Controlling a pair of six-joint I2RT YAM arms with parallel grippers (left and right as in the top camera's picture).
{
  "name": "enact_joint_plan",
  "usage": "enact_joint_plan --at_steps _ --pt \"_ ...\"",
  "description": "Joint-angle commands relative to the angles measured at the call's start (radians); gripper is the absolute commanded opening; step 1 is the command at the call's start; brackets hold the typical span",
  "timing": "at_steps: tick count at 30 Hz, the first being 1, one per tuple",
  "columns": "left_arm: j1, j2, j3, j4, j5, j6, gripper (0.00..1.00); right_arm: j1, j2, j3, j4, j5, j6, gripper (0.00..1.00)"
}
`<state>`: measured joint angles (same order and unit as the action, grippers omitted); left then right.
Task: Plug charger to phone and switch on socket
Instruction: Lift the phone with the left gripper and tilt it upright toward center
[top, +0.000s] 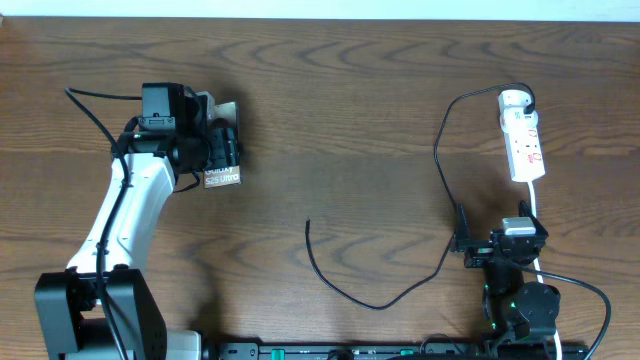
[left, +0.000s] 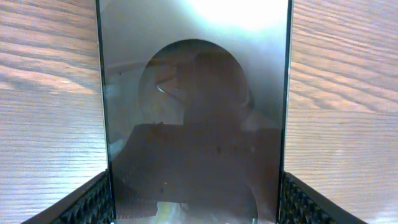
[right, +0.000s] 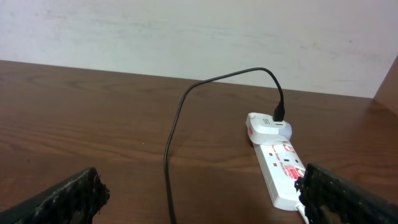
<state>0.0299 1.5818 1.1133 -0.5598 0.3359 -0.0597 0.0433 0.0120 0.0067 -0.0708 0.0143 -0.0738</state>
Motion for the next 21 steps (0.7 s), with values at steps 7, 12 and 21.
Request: enact_joint_plan --at_steps 7,12,21 --pt "0.011 -0.034 0.017 0.046 0.373 -0.278 0.07 -0.008 -0.005 -0.001 -0.005 -0.006 -0.01 0.99" --pt "0.047 -0.034 0.017 0.09 0.637 -0.661 0.07 -0.008 -0.005 -0.001 -0.005 -0.006 -0.01 0.99" --pt "0.061 -0.034 0.017 0.124 0.865 -1.082 0.07 -0.008 -0.005 -0.001 -0.005 -0.006 -0.01 0.99"
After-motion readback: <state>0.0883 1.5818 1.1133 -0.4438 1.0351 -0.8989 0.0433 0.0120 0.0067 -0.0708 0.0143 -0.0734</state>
